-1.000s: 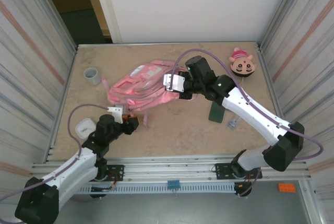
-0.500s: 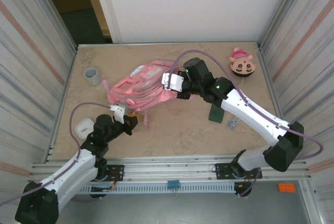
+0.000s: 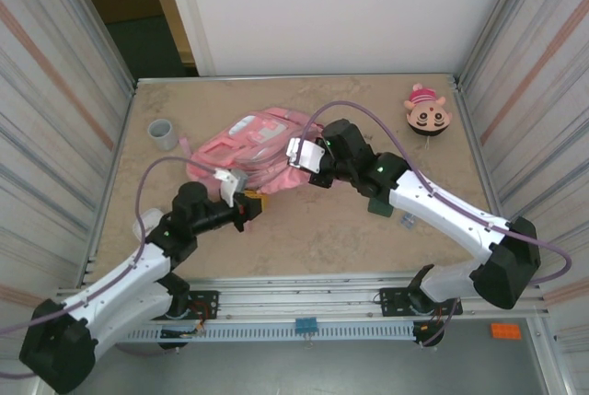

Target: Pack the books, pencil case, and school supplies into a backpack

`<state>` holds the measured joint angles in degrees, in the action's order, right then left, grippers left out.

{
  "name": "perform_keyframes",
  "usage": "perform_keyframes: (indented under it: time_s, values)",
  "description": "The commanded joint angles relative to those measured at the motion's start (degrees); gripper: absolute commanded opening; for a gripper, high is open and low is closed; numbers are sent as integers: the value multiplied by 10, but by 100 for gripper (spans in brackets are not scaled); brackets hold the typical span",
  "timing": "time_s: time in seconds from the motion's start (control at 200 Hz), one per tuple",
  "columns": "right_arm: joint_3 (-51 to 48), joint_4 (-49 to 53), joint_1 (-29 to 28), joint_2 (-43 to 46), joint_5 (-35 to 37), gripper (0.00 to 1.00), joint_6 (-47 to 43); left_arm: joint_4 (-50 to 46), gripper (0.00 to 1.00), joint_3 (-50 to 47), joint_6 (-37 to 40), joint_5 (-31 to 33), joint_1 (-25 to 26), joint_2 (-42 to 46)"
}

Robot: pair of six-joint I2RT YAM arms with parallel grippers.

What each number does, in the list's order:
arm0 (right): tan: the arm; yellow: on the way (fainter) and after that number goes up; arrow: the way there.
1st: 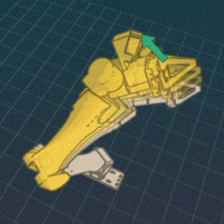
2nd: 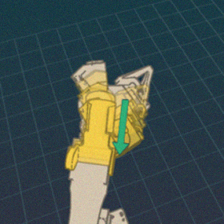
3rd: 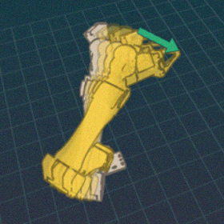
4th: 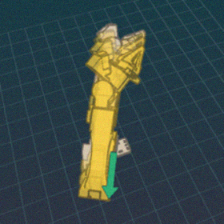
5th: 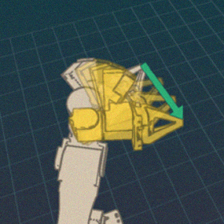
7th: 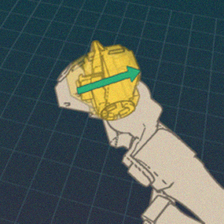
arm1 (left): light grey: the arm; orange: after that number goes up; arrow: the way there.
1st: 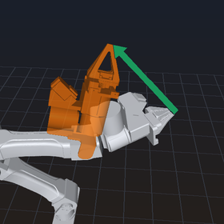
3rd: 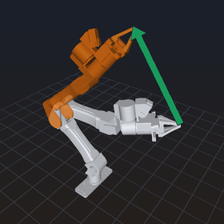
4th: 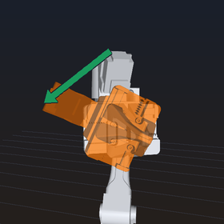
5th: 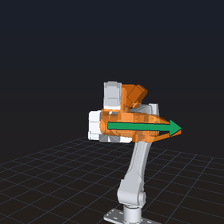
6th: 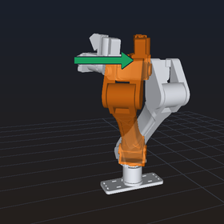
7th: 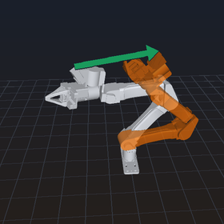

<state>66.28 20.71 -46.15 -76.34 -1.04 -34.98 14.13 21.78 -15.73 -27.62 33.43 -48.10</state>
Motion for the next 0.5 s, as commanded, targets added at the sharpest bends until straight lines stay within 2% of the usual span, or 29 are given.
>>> perform_keyframes:
  time_s: [0.0,0.13,0.281,0.386,0.461,0.496]
  values:
    - [-12,-81,-6,17,-13,0,47,31,4,76,29,-86,48,-36]
    - [-32,-81,1,34,-58,0,39,2,14,120,44,-91,78,-77]
    - [-45,-52,54,66,-196,0,33,-81,44,135,109,-40,78,-53]
    - [-47,-20,78,79,-240,0,4,-177,62,146,206,11,78,-2]
    - [-43,18,91,82,-265,0,-27,-255,65,156,339,31,78,38]
    - [-39,36,98,81,-279,0,-42,-272,66,156,376,60,79,52]
